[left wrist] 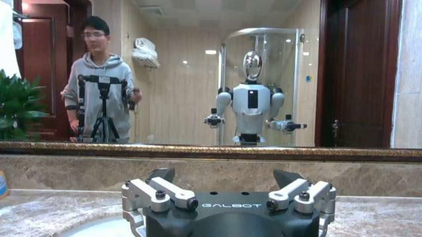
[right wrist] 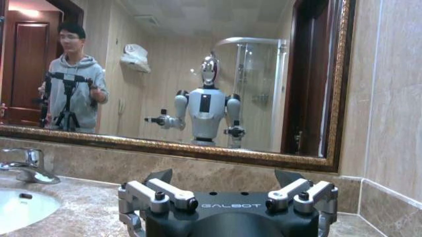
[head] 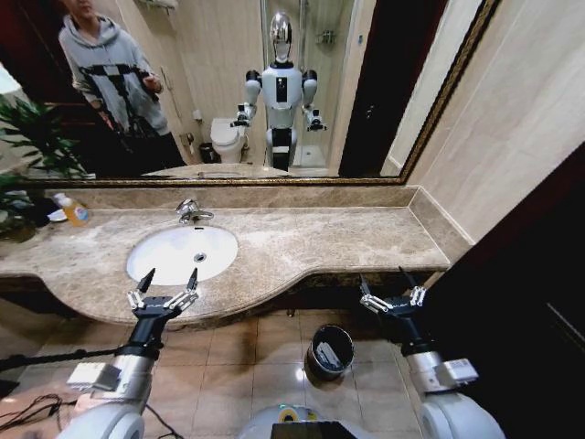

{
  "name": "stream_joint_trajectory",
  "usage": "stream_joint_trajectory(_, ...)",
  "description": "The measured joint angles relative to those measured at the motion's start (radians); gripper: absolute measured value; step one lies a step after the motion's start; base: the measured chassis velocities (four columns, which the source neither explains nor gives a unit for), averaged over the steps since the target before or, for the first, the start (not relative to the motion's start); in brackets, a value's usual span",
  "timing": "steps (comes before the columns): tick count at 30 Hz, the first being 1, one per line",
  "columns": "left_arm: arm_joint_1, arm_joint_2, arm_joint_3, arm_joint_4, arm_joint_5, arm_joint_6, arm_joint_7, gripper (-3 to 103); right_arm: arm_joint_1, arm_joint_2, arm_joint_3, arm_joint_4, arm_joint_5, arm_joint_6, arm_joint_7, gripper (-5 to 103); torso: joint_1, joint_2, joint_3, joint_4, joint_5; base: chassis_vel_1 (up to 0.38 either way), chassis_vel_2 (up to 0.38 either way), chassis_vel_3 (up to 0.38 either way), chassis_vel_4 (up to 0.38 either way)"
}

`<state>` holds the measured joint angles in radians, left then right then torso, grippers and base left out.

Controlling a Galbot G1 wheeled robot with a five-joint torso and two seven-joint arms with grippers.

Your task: Pick up the trash from the sink and place it in the trash bin.

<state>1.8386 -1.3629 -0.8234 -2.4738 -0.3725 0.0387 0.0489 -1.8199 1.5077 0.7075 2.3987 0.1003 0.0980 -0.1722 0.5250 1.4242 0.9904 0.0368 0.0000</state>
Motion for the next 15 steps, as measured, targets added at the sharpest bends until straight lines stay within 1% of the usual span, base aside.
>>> stream_joint_trajectory(15, 0.000, 0.000, 0.000, 0.000, 0.000, 0.000, 0.000, 100, 0.002, 0.000, 0.000, -0.004, 0.000, 0.000, 0.000, 100, 0.000, 0.000, 0.000, 0.0000, 0.0000, 0.000, 0.000, 0.000, 0.000)
